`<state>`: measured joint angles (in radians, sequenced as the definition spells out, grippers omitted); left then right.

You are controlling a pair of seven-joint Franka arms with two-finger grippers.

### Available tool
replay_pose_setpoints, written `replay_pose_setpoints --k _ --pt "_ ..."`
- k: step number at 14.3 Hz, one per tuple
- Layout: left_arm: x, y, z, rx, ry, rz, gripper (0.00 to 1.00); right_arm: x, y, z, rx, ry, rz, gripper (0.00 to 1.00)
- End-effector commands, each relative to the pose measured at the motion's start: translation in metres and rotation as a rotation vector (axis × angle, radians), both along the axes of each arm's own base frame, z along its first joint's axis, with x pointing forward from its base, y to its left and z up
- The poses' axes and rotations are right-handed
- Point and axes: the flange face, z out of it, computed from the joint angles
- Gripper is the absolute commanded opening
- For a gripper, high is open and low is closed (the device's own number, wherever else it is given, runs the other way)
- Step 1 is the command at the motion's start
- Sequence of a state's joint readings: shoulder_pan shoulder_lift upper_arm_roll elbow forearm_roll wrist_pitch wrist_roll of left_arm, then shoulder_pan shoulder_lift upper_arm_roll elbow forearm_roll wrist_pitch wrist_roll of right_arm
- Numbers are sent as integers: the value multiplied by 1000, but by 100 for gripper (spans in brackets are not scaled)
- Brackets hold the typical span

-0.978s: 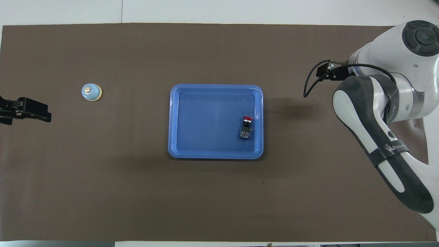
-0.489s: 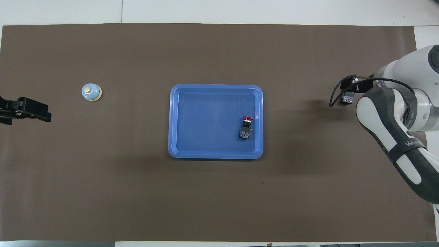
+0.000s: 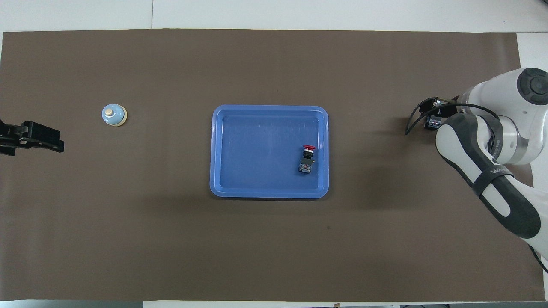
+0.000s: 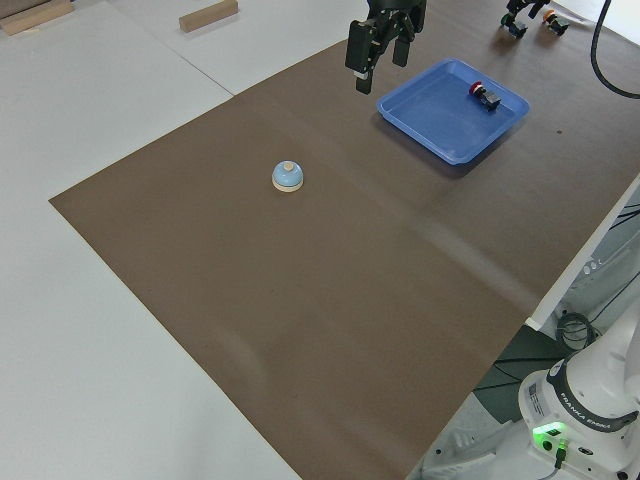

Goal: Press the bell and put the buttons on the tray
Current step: 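Move the right gripper back and grasp the green-capped button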

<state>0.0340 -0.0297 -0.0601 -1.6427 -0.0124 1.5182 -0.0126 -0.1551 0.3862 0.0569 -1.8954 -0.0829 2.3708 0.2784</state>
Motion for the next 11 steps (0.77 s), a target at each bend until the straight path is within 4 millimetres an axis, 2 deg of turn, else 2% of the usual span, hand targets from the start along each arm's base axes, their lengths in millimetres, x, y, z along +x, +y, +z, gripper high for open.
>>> replay_pose_setpoints --k 1,6,7,8,11 --pt "-5 3 6 12 -4 7 100 1 0 -9 -9 -13 30 100" --pt "-5 2 6 12 -4 5 100 -9 -3 -18 -8 24 49 100" --pt "-5 3 6 12 -4 7 100 -11 -7 -18 -9 32 53 92" --pt "-5 2 6 12 -4 5 100 -13 -9 -20 -8 47 53 74" --pt "-5 3 6 12 -4 7 100 -13 -10 -20 -9 59 92 3"
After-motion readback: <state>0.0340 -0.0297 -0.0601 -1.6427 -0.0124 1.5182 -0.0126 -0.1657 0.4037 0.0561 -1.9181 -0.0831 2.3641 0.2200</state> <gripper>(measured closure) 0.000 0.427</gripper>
